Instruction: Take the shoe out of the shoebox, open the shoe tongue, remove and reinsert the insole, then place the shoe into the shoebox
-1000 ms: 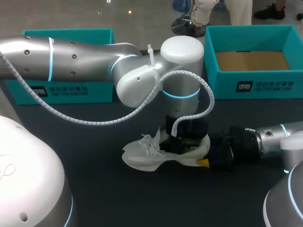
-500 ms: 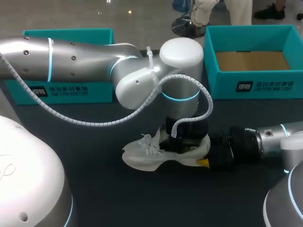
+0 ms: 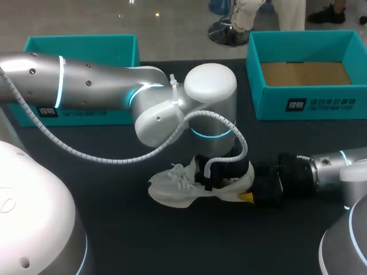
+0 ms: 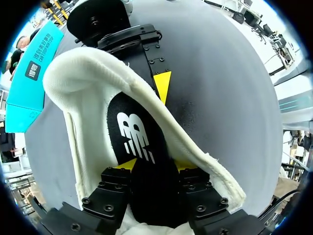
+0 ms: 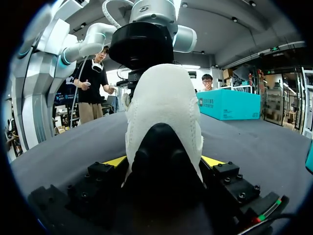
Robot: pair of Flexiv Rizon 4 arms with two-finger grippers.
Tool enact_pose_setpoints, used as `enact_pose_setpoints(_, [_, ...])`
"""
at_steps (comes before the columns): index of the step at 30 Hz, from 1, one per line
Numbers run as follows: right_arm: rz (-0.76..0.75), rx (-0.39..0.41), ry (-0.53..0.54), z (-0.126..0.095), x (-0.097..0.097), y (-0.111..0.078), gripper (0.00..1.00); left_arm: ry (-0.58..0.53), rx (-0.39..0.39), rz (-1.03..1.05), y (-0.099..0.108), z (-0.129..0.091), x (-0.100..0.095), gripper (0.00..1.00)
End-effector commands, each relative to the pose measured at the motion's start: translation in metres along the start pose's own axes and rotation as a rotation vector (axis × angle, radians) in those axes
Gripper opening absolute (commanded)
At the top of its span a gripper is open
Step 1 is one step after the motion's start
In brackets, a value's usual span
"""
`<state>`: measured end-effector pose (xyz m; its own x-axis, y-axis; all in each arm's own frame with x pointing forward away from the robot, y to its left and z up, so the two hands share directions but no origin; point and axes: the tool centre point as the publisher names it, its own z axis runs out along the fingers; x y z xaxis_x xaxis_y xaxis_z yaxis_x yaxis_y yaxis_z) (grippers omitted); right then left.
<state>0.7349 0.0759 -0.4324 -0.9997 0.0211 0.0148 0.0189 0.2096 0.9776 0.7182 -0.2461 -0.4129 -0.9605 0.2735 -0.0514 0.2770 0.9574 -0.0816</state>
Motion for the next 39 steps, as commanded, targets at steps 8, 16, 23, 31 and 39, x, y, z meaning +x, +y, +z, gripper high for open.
enact_pose_setpoints(8, [0.003, 0.001, 0.0, 0.002, -0.001, -0.003, 0.0, -0.048, -0.002, -0.002, 0.009, 0.016, 0.007, 0.0])
enact_pose_setpoints(16, [0.003, 0.001, 0.0, 0.002, -0.001, -0.003, 0.0, -0.07, -0.011, 0.002, 0.007, 0.011, 0.006, 0.0])
enact_pose_setpoints(23, [0.003, 0.001, 0.0, 0.002, -0.001, -0.003, 0.0, -0.114, -0.011, 0.003, 0.004, -0.003, 0.005, 0.0])
enact_pose_setpoints(31, [0.003, 0.001, 0.0, 0.002, -0.001, -0.003, 0.0, -0.172, -0.001, -0.007, 0.008, -0.027, 0.004, 0.0])
enact_pose_setpoints(39, [0.003, 0.001, 0.0, 0.002, -0.001, -0.003, 0.0, -0.21, 0.024, -0.017, 0.012, -0.049, 0.006, 0.0])
